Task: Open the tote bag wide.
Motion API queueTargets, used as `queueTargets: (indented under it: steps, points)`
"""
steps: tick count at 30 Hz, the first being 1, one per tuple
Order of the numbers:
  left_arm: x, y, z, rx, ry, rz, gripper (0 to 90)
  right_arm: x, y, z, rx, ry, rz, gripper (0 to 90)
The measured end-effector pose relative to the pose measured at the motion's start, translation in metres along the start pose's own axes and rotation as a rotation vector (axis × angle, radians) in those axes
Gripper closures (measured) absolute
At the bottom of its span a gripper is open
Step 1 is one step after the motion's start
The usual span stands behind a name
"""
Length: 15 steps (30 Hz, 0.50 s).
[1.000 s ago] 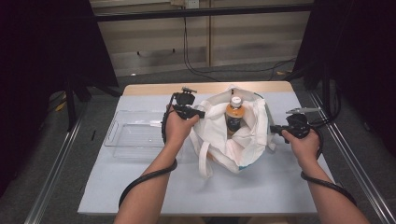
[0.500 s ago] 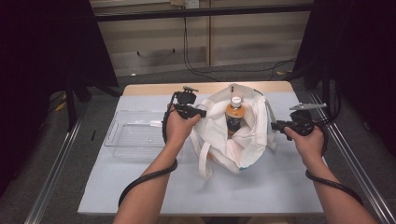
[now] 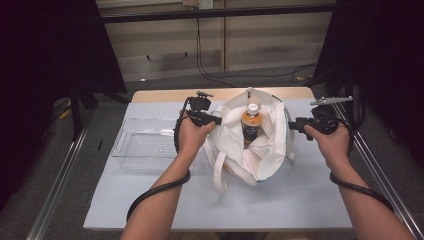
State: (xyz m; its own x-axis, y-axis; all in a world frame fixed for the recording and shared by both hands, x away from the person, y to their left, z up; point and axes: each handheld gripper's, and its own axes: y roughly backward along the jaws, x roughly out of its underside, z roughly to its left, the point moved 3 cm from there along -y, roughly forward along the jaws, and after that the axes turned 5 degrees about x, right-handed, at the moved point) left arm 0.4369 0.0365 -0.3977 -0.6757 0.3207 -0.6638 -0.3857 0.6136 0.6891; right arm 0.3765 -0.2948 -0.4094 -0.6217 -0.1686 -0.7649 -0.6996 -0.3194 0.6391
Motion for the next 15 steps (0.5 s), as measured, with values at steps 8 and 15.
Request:
queueTargets:
  steps: [8, 15]
  points:
    - [-0.002, 0.001, -0.001, 0.004, -0.006, 0.001, 77.9, -0.014, 0.003, -0.001, 0.015, -0.007, -0.005, 57.1]
    - [-0.001, 0.001, 0.000, 0.011, -0.007, 0.003, 77.9, -0.021, 0.003, -0.003, 0.023, -0.007, -0.008, 56.5]
